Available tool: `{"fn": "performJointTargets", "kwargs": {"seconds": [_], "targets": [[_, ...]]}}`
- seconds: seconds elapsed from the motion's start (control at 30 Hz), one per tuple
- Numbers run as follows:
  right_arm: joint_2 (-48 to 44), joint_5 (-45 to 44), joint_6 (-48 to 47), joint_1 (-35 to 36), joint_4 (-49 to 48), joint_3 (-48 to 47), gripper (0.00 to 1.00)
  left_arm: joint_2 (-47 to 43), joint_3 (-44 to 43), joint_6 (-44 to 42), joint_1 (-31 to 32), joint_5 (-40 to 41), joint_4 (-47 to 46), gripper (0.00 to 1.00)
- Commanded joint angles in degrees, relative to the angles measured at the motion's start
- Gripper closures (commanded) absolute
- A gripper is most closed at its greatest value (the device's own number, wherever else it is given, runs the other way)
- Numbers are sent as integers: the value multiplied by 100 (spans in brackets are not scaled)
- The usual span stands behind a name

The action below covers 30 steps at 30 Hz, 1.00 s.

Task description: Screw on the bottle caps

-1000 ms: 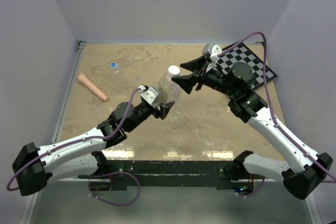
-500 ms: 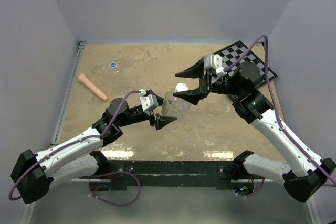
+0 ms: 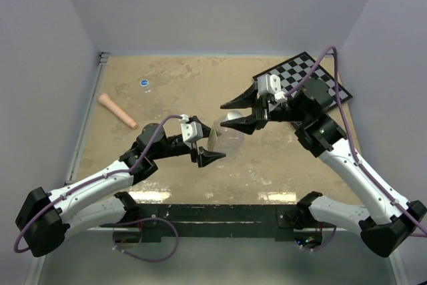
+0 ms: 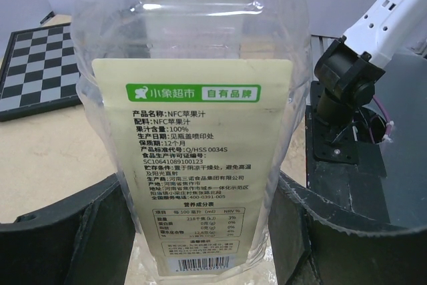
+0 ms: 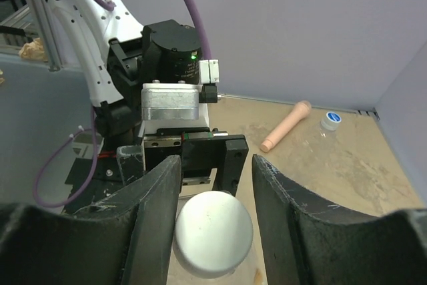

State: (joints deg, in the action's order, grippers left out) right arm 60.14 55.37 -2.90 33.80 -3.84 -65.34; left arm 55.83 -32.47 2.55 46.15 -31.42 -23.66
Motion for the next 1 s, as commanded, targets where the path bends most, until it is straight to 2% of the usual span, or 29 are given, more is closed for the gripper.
{"fn": "performJointTargets", "kwargs": {"seconds": [0.0, 0.23, 0.37, 0.47, 0.73, 0.83, 0.97], "targets": [[33, 184, -123, 4, 23, -137, 50, -55, -313, 44, -1, -207, -517, 100], [50, 193, -141, -5, 94, -154, 52, -29, -330, 62, -10, -224, -534, 100], [77, 149, -141, 4, 102, -163, 76, -37, -348, 27, -10, -163, -491, 100], [103, -70, -141, 4, 129, -154, 100, -55, -401, 0, 8, 47, -385, 100], [270, -1703, 184, 12, 93, 4, 100, -55, -541, -17, 69, 1004, -236, 100], [349, -2240, 254, 21, 41, 92, 100, -20, -655, -175, 341, 1829, -218, 100], [463, -3013, 544, 117, 32, 171, 100, 182, -857, -579, 1105, 3288, -270, 100]]}}
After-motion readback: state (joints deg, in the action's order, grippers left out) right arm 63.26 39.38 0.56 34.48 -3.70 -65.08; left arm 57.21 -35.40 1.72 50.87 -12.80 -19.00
